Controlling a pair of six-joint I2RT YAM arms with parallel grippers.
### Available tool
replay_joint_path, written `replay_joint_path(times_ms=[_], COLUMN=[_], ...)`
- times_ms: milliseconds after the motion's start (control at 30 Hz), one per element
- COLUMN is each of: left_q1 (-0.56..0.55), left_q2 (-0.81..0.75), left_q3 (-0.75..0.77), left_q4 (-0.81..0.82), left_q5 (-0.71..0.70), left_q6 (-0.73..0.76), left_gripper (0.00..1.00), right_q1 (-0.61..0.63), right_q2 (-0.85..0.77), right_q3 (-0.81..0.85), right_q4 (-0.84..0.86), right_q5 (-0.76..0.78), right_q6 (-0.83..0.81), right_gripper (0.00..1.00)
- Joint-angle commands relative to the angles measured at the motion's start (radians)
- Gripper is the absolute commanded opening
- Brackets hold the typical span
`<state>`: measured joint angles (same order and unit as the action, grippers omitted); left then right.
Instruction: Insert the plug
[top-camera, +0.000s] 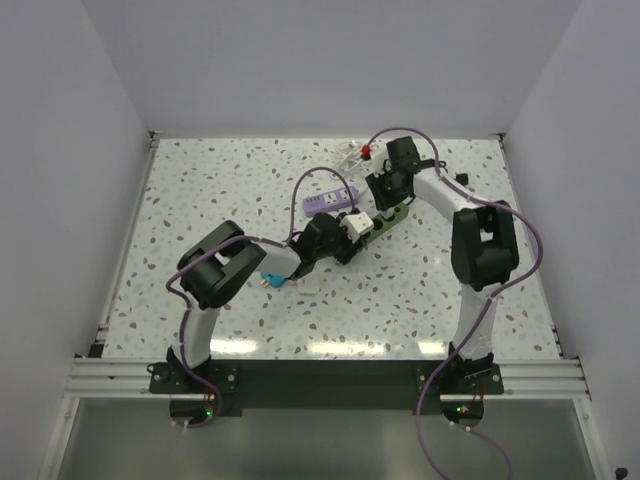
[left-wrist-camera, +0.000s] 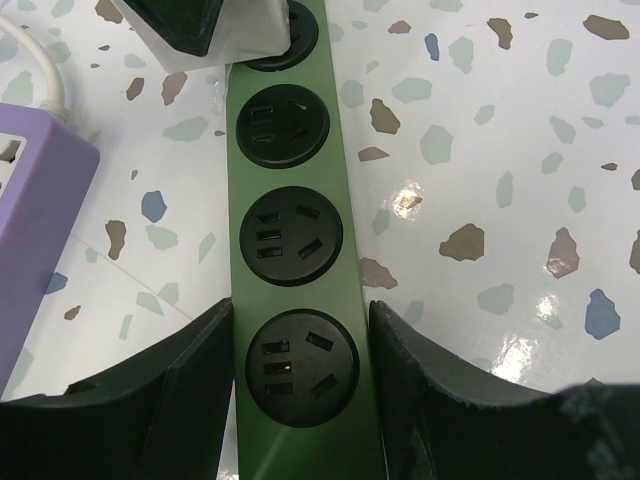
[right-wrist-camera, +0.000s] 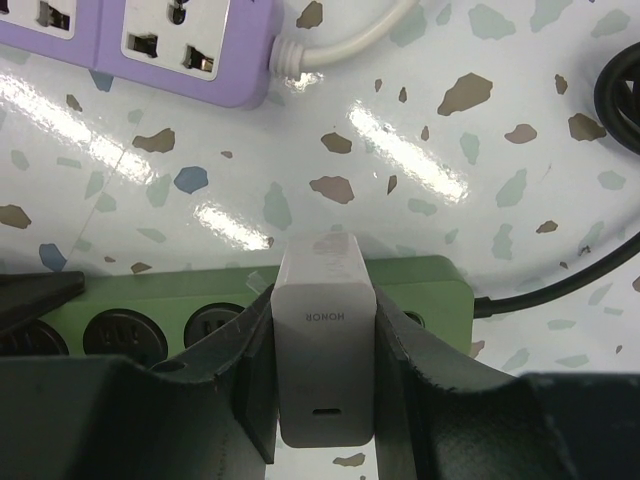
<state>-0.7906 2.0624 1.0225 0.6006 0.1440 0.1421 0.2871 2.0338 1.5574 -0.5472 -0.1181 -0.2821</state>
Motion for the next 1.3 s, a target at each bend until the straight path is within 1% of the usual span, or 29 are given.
replay_joint_path(times_ms=[0, 233, 300, 533, 567, 633, 667, 733, 767, 800, 867, 1033, 1133, 1167, 1267], left_q1=[-0.026, 0.001, 0.008, 0.025, 0.025, 0.025, 0.024, 0.024, 0.024, 0.024, 0.024, 0.021, 0.021, 0.021, 0.024], left_q2=[0.062, 0.074, 0.077, 0.079, 0.079, 0.074, 0.073, 0.068, 0.068, 0.067, 0.068, 0.068, 0.068, 0.074, 0.079], left_q3=[-0.027, -0.018, -0.016, -0.018, -0.018, -0.021, -0.021, -0.022, -0.021, -0.019, -0.012, -0.009, -0.004, 0.01, 0.024], left_q4=[-0.07, -0.048, -0.047, -0.039, -0.042, -0.042, -0.041, -0.042, -0.045, -0.047, -0.058, -0.062, -0.064, -0.077, -0.104], left_q5=[0.17, 0.197, 0.197, 0.184, 0.184, 0.18, 0.18, 0.18, 0.177, 0.175, 0.164, 0.144, 0.121, 0.103, 0.066], left_q6=[-0.082, -0.134, -0.179, -0.205, -0.203, -0.194, -0.193, -0.19, -0.188, -0.185, -0.18, -0.17, -0.17, -0.167, -0.157], left_gripper=[0.0, 0.0, 0.0, 0.0, 0.0, 0.0, 0.0, 0.0, 0.0, 0.0, 0.0, 0.0, 0.0, 0.0, 0.0], right_q1=[-0.002, -0.003, -0.003, -0.002, -0.003, -0.003, -0.003, -0.002, -0.002, -0.002, 0.0, -0.002, -0.002, -0.002, -0.003], right_q2=[0.095, 0.057, 0.059, 0.002, -0.007, -0.027, -0.05, -0.073, -0.089, -0.095, -0.107, -0.133, -0.182, -0.201, -0.276], right_q3=[-0.115, -0.194, -0.204, -0.238, -0.243, -0.237, -0.234, -0.231, -0.221, -0.217, -0.203, -0.189, -0.203, -0.217, -0.247], right_q4=[-0.323, -0.278, -0.272, -0.246, -0.237, -0.227, -0.212, -0.189, -0.181, -0.172, -0.139, -0.062, -0.024, -0.016, 0.009], right_q5=[-0.037, -0.058, -0.063, -0.077, -0.08, -0.092, -0.098, -0.12, -0.129, -0.133, -0.143, -0.137, -0.112, -0.098, -0.066], right_q6=[0.101, 0.127, 0.135, 0.15, 0.153, 0.159, 0.164, 0.166, 0.166, 0.167, 0.181, 0.213, 0.234, 0.244, 0.261], right_gripper=[0.0, 0.0, 0.0, 0.0, 0.01, 0.08, 0.22, 0.36, 0.47, 0.53, 0.61, 0.67, 0.69, 0.73, 0.77])
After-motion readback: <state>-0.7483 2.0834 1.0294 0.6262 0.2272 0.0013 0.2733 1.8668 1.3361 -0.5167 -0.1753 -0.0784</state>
